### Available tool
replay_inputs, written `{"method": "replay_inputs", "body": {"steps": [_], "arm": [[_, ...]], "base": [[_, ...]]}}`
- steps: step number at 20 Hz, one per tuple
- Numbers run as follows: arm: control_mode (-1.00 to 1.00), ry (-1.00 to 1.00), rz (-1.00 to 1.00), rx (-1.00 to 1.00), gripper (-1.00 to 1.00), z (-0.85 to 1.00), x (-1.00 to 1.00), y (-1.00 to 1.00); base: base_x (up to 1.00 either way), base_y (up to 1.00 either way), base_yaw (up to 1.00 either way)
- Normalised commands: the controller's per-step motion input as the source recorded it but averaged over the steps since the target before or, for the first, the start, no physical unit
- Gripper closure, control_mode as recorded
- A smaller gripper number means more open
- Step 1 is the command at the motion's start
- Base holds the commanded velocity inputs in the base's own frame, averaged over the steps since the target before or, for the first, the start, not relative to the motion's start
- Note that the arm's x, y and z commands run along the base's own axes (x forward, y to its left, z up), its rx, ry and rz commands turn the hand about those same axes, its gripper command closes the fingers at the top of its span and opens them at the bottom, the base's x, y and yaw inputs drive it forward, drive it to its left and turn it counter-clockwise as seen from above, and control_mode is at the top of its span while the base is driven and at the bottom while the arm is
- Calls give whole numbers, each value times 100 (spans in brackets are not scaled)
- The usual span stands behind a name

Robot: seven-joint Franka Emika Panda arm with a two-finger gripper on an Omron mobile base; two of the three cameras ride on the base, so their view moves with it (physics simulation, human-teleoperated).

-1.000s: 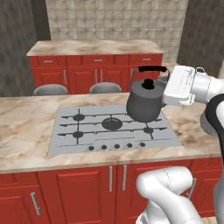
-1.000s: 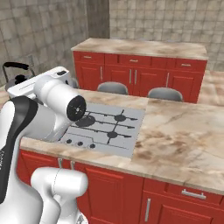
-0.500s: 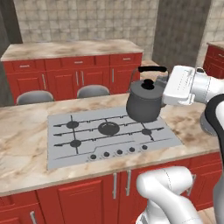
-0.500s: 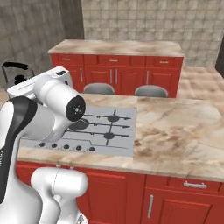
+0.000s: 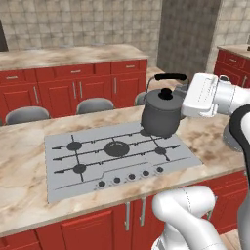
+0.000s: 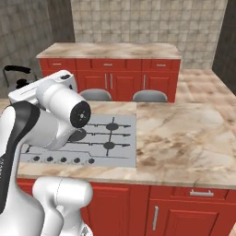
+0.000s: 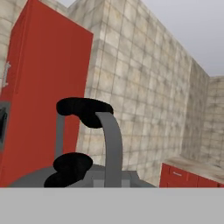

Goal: Pick the kettle from the cabinet and place it on a stove burner. Then pick the pot from the counter and place it on another stove burner. Finally, turn both burners on.

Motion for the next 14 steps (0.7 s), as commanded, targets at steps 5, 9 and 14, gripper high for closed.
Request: {"method": "replay_inputs", "body": {"steps": [5, 9, 14], "arm": [[100, 0, 0, 0, 100, 0, 0, 0], [100, 0, 0, 0, 100, 0, 0, 0], [100, 0, 0, 0, 100, 0, 0, 0]], "base": [[32, 27, 0], [27, 23, 1], [25, 29, 6]]}}
